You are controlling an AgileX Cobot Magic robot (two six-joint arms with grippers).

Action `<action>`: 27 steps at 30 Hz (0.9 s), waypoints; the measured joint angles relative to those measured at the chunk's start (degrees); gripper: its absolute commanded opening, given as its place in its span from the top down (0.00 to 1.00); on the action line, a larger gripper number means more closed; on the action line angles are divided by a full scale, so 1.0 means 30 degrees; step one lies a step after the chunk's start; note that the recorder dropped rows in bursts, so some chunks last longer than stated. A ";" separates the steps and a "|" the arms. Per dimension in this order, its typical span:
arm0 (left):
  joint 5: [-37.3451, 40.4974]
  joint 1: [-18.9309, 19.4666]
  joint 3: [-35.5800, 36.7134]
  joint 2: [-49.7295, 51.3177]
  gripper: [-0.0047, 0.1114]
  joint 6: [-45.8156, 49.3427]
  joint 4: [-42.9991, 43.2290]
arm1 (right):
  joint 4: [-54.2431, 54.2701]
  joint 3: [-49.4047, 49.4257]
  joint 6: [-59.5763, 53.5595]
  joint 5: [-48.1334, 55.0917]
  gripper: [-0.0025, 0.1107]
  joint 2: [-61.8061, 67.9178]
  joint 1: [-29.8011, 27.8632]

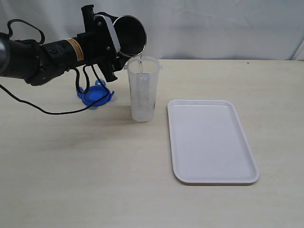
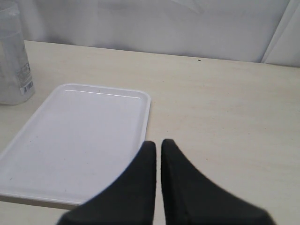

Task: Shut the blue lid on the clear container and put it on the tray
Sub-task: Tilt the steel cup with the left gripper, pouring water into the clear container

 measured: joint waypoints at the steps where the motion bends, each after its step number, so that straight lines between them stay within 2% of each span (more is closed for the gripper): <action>1: 0.0000 0.0000 0.0000 0.0000 0.96 0.0098 0.0000 | 0.0000 0.0000 0.0000 0.0000 0.94 0.0000 0.0000; 20: 0.0000 0.0000 0.0000 0.0000 0.96 0.0548 0.0000 | 0.0000 0.0000 0.0000 0.0000 0.94 0.0000 0.0000; 27: 0.0000 0.0000 0.0000 0.0000 0.96 -0.1260 0.0000 | 0.0000 0.0000 0.0000 0.0000 0.94 0.0000 0.0000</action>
